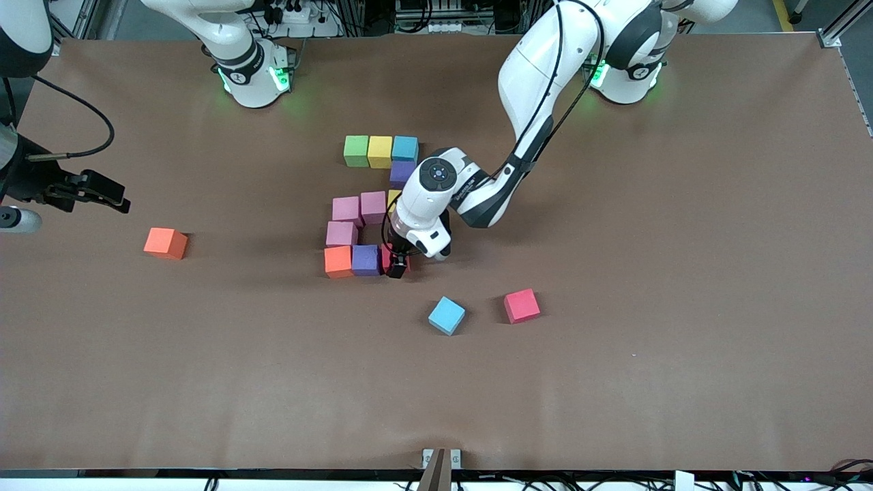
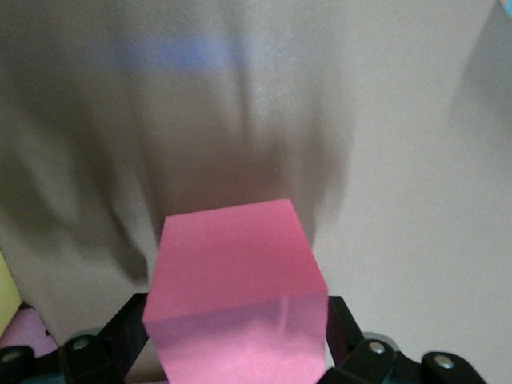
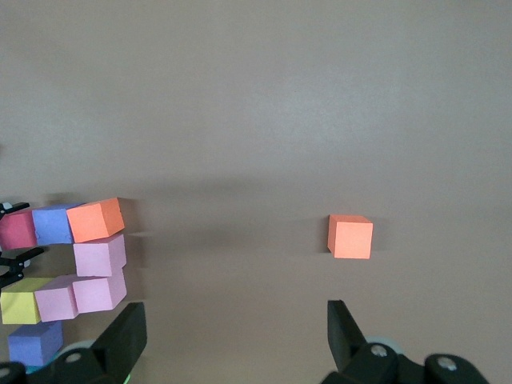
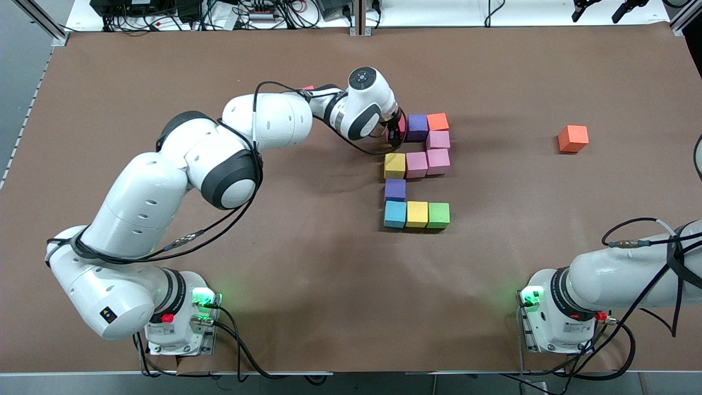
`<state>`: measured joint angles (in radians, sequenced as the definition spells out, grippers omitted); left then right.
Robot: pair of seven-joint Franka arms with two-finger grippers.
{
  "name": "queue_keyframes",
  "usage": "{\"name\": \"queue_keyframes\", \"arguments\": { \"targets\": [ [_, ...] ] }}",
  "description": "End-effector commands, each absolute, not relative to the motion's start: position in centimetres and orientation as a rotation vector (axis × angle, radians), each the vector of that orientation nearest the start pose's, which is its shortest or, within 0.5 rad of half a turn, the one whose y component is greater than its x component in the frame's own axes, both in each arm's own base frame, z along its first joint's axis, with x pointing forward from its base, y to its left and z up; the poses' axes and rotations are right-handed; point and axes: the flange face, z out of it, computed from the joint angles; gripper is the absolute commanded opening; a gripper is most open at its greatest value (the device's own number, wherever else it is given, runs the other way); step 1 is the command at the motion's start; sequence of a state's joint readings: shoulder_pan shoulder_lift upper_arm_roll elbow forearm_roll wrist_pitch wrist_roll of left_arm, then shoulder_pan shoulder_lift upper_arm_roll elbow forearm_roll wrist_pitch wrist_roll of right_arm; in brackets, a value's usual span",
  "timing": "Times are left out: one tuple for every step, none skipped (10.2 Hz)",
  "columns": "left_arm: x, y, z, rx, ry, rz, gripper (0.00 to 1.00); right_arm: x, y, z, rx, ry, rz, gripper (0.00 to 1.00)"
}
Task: Form number 2 with 11 blocks
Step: 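Lower the pink cube next to the purple cube and adjust it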
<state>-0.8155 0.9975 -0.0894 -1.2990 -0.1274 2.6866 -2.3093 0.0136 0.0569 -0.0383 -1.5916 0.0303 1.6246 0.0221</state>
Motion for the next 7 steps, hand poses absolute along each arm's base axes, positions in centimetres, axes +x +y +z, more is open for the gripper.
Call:
{"name": "queue_keyframes", "arguments": {
  "targets": [
    [50.15,-59.65,18.53,-2.52,-2.483,0.293,0.97,57.81,-0.92,59.19,-3.128,0.09,0.034,1.0],
    [50.12,-59.72,18.61,-2.521,-2.483,0.296,0.97,57.8,-0.92,59.18,-3.128,0.09,0.036,1.0],
    [50.09,-59.7,18.54,-2.52,-2.482,0.296,0.97,57.8,-0.92,59.18,-3.128,0.09,0.036,1.0],
    [50.26,-59.59,18.65,-2.519,-2.486,0.293,0.98,57.82,-0.85,59.26,-3.129,0.087,0.031,1.0],
    [50.35,-59.51,18.65,-2.517,-2.488,0.293,0.98,57.84,-0.93,59.35,-3.129,0.087,0.027,1.0],
    [50.43,-59.42,18.7,-2.516,-2.49,0.292,0.99,57.85,-1.09,59.55,-3.128,0.083,0.022,1.0],
    [50.82,-59.16,19.1,-2.508,-2.498,0.292,1.0,57.86,-1.5,59.77,-3.125,0.095,0.014,1.0]
  ]
}}
